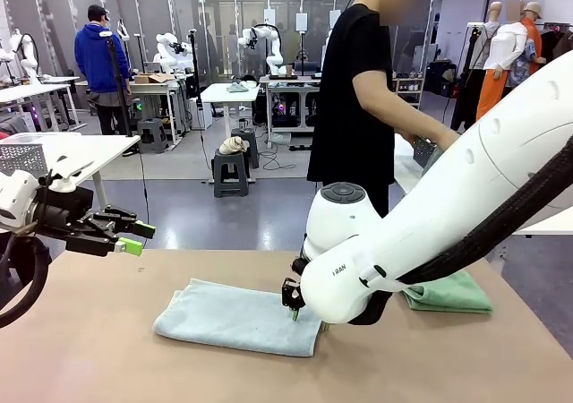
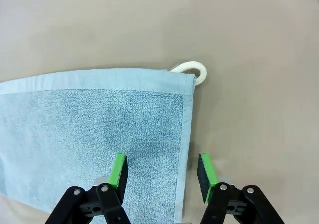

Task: Fold the towels and place them in the basket.
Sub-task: When a person lays out a Towel with hook on the table, fold it in half twice.

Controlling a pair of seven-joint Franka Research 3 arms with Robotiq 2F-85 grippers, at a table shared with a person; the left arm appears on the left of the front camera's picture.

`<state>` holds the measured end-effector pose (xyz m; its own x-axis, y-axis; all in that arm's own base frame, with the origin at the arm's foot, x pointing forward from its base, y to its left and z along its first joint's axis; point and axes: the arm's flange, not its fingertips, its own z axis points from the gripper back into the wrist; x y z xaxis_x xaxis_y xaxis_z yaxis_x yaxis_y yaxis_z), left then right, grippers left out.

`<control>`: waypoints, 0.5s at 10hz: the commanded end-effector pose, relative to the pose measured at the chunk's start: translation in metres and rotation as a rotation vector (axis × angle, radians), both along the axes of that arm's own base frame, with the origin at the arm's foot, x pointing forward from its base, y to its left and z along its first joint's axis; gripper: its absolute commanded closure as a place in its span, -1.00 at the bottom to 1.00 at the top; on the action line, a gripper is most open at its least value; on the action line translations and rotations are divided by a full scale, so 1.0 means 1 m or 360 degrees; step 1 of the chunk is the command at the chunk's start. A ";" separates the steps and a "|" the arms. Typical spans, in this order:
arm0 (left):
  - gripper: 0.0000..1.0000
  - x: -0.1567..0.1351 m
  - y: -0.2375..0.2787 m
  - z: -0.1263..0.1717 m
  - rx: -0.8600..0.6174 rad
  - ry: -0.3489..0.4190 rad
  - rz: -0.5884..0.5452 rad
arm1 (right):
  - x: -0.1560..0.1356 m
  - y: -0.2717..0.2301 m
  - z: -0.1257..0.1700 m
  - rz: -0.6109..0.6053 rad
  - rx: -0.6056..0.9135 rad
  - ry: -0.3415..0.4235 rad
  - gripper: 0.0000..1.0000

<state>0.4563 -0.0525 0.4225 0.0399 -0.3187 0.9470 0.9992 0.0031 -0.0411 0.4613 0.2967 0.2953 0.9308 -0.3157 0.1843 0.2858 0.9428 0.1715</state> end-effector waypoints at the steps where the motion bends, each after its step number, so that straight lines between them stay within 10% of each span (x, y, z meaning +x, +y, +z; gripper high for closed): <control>1: -0.35 0.000 0.000 0.002 -0.0019 -0.0004 0.0007 | 0.009 0.005 -0.002 0.0036 -0.0026 -0.0004 -0.22; 5: -0.35 0.000 0.000 0.002 -0.0019 -0.0004 0.0007 | 0.013 0.006 -0.008 0.0052 -0.0044 0.0002 0.58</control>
<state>0.4563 -0.0525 0.4225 0.0399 -0.3187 0.9470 0.9992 0.0031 -0.0411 0.4676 0.2970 0.2924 0.9366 -0.2978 0.1849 0.2699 0.9493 0.1614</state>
